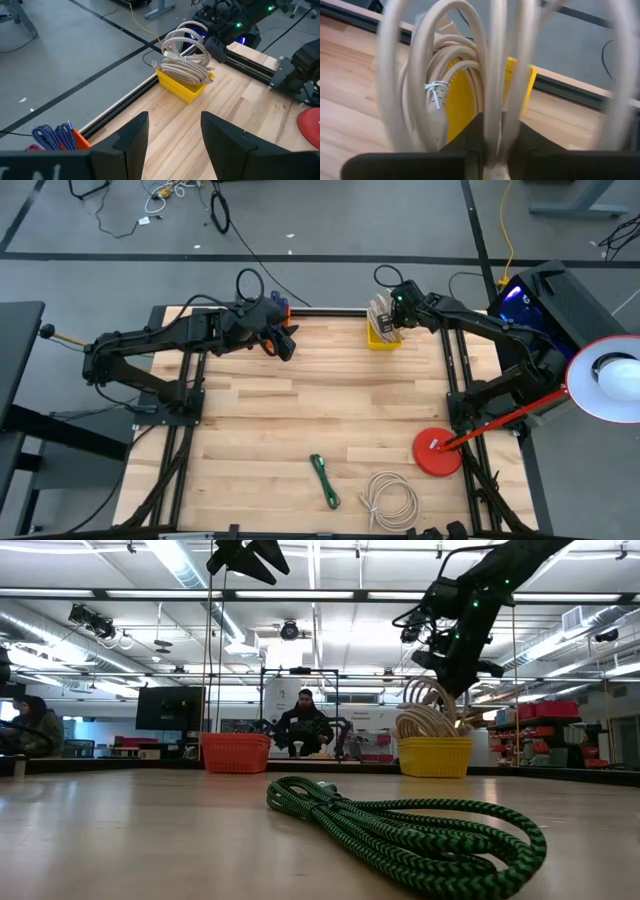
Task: Pick & Place USB Port
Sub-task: Put the brown HDMI cable into the yellow bin
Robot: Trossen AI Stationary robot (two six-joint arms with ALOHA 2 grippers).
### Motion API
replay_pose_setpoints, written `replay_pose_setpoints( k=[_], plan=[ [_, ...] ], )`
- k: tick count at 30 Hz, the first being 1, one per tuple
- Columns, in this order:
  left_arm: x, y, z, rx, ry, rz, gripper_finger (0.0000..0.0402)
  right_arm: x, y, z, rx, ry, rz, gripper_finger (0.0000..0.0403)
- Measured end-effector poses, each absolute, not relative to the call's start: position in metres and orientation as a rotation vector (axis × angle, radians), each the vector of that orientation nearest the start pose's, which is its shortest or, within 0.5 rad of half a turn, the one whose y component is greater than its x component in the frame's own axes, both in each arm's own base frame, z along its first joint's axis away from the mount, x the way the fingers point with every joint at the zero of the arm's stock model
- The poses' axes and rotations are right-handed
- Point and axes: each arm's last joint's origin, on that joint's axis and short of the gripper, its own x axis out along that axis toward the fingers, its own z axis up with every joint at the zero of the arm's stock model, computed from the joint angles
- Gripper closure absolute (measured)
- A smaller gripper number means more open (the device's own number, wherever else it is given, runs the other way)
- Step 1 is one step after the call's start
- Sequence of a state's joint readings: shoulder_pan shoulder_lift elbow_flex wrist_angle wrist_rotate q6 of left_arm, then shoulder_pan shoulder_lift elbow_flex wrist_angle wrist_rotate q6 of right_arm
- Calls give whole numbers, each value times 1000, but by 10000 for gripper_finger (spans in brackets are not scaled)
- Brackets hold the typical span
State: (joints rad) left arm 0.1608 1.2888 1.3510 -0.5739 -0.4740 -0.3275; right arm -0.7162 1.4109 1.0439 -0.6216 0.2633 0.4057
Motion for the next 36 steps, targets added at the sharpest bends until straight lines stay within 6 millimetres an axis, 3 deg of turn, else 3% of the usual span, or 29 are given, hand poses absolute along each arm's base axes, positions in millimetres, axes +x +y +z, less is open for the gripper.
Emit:
replay_pose_setpoints(
  k=[8,28,36],
  plan=[
    [263,56,386,-228,407,698,216,207,-190,252,566,817,-1074,296],
    [263,56,386,-229,407,698,216,211,-192,255,529,791,-1030,299],
    [263,56,386,-229,406,698,216,211,-192,255,501,799,-1027,272]
  ],
)
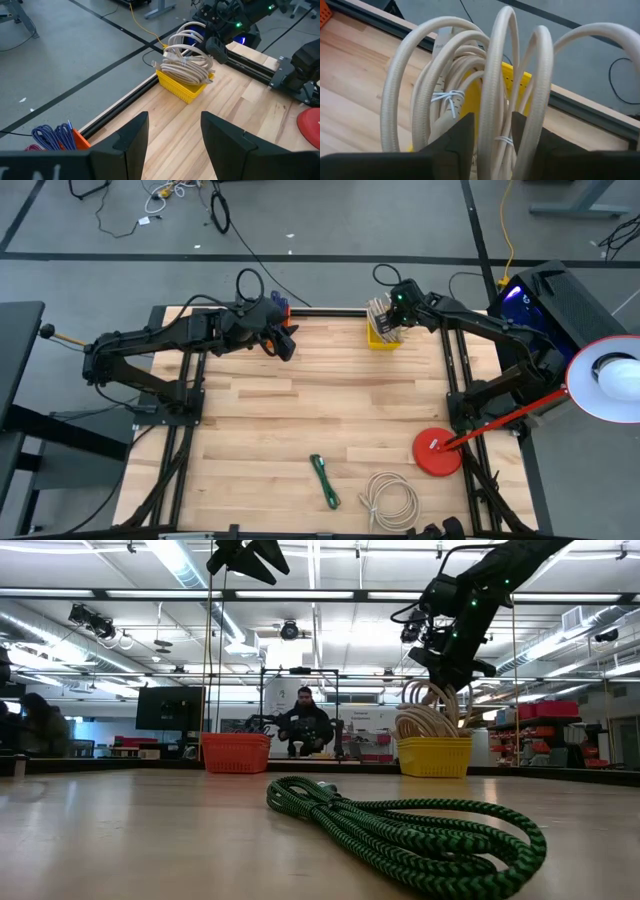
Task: Pick & Place USB Port
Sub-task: Put the brown HDMI cable into the yellow bin
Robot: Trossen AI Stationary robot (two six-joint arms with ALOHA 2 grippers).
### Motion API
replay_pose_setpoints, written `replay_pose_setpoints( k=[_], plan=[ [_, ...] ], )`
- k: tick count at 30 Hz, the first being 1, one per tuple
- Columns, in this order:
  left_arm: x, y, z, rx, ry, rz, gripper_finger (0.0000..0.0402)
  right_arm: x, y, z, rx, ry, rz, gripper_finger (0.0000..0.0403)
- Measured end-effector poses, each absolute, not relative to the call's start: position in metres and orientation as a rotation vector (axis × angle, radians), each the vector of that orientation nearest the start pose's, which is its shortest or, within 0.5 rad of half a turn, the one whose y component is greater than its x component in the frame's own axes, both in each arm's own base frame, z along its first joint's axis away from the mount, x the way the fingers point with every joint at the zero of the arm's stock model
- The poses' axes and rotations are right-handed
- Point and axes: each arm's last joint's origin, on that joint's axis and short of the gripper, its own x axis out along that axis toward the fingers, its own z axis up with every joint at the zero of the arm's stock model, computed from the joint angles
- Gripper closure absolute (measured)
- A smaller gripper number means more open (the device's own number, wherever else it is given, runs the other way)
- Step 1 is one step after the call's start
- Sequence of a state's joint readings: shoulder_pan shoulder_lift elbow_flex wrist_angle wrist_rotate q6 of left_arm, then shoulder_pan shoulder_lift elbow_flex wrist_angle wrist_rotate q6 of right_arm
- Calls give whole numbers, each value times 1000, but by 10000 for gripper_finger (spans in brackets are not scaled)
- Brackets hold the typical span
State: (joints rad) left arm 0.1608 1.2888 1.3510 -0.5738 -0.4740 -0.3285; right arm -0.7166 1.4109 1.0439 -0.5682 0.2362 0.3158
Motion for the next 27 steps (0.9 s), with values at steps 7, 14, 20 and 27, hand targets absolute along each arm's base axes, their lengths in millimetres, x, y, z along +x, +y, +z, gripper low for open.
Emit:
replay_pose_setpoints(
  k=[7,14,20,27],
  plan=[
    [263,56,386,-230,406,698,216,213,-195,266,480,769,-1032,230],
    [263,56,386,-229,405,701,216,216,-197,278,463,732,-1032,224],
    [263,56,387,-229,404,701,216,219,-194,278,461,732,-1012,236],
    [263,56,387,-225,402,713,216,226,-191,282,464,679,-971,243]
  ],
)
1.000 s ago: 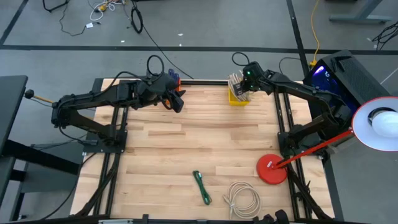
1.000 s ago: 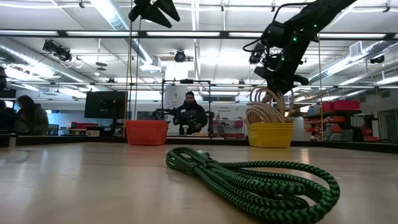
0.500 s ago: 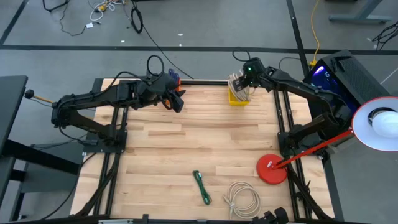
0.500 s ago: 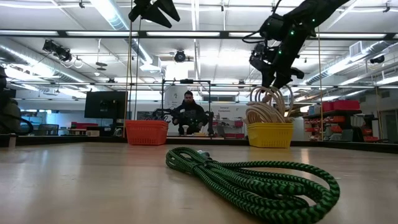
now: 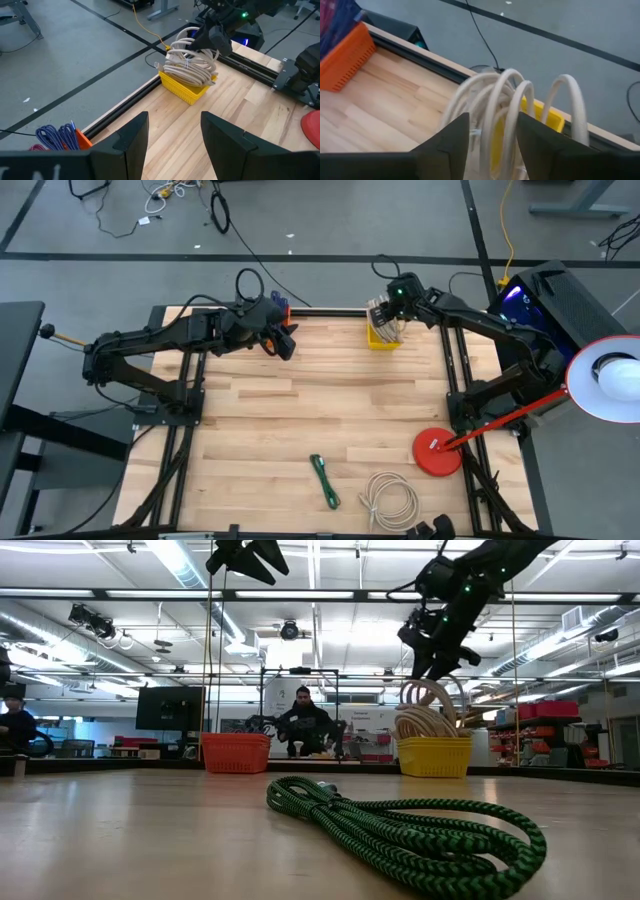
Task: Pick & Place USB Port
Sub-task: Put the brown HDMI cable into the yellow bin
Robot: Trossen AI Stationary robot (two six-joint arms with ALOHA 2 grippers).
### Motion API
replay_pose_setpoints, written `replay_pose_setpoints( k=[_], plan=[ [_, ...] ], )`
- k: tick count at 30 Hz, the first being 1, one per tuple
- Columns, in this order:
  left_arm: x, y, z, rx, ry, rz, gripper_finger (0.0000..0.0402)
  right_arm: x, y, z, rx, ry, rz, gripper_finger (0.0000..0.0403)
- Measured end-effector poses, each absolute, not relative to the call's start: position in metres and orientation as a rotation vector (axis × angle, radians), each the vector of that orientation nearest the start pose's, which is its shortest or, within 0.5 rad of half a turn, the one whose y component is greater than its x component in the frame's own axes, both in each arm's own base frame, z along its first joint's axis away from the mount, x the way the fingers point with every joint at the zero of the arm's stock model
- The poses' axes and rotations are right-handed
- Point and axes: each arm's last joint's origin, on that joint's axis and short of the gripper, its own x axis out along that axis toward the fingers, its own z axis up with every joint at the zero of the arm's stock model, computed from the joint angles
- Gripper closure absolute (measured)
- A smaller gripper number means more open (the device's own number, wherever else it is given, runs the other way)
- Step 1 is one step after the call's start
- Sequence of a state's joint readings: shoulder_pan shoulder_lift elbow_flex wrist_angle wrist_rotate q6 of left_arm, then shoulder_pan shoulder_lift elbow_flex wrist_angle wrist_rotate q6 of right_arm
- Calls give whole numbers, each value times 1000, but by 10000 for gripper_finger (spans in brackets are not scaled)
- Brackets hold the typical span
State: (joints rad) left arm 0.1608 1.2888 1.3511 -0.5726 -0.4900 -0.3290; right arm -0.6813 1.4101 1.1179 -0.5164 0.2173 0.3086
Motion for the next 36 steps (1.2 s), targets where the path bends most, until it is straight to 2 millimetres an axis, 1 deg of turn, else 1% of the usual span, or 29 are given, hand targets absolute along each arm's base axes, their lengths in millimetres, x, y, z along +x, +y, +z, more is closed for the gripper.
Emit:
replay_pose_setpoints(
  k=[9,17,26,36],
  plan=[
    [263,56,387,-225,402,713,216,230,-187,282,469,672,-945,243],
    [263,56,387,-225,402,713,216,229,-188,282,447,675,-959,243],
    [263,57,387,-224,402,716,216,234,-188,286,445,628,-927,243],
    [262,62,386,-228,401,737,216,235,-189,288,433,607,-925,243]
  ],
)
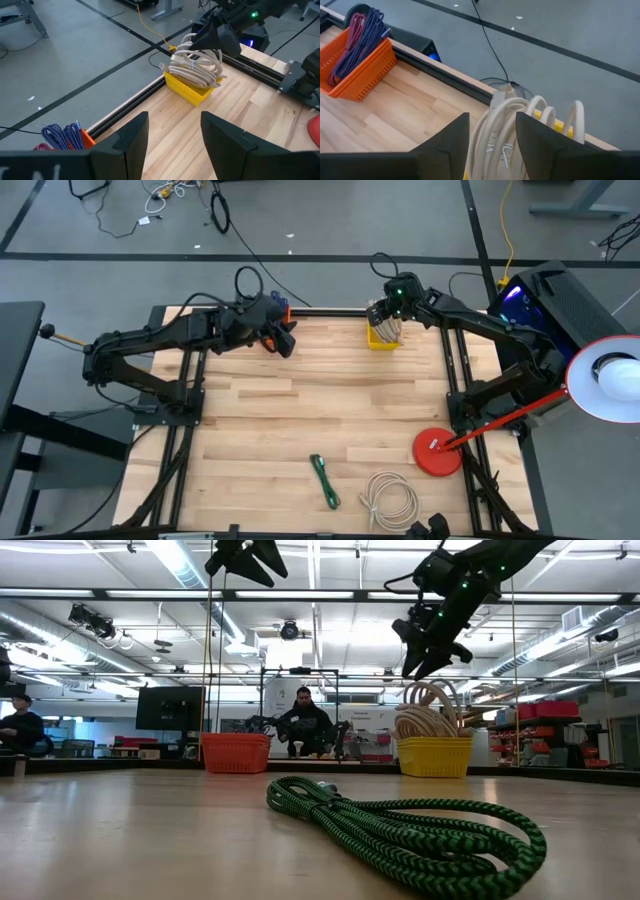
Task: Pick & Place USB Port
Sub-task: Put the brown HDMI cable into the yellow bin
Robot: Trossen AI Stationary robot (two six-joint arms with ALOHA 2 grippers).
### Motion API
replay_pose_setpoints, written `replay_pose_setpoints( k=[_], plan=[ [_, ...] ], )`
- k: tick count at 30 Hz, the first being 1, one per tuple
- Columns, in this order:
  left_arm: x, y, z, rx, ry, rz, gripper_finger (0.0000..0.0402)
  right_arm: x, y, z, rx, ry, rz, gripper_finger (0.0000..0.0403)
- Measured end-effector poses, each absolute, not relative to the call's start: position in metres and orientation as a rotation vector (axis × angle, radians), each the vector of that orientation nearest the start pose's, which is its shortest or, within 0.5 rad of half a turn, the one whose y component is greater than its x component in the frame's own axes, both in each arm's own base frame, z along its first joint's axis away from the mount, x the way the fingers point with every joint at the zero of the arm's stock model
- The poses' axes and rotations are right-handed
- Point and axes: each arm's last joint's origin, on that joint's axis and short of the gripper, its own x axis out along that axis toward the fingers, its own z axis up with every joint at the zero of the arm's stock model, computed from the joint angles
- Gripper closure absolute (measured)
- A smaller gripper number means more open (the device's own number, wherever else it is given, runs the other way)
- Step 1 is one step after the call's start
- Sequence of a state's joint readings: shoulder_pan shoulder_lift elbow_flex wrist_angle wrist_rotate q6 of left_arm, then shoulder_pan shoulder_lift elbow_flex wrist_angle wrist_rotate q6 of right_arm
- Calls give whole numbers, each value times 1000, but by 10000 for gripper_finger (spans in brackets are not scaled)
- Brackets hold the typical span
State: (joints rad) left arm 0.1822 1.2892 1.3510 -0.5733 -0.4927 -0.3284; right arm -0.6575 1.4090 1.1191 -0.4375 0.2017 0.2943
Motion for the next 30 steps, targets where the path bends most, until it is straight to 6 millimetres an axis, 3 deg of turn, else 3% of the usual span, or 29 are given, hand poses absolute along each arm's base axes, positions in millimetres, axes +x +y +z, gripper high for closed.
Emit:
replay_pose_setpoints(
  k=[6,10,15,18,25,30],
  plan=[
    [261,64,386,-229,401,744,216,234,-188,292,420,586,-916,243],
    [261,66,386,-230,402,749,216,237,-177,317,437,506,-778,243],
    [261,66,386,-228,404,749,216,253,-145,342,431,466,-481,243],
    [261,66,386,-228,405,750,216,264,-117,347,426,473,-347,243],
    [261,65,386,-238,413,726,216,271,-52,328,348,734,-273,243],
    [262,63,385,-261,418,678,216,269,-23,317,354,842,-237,243]
  ],
)
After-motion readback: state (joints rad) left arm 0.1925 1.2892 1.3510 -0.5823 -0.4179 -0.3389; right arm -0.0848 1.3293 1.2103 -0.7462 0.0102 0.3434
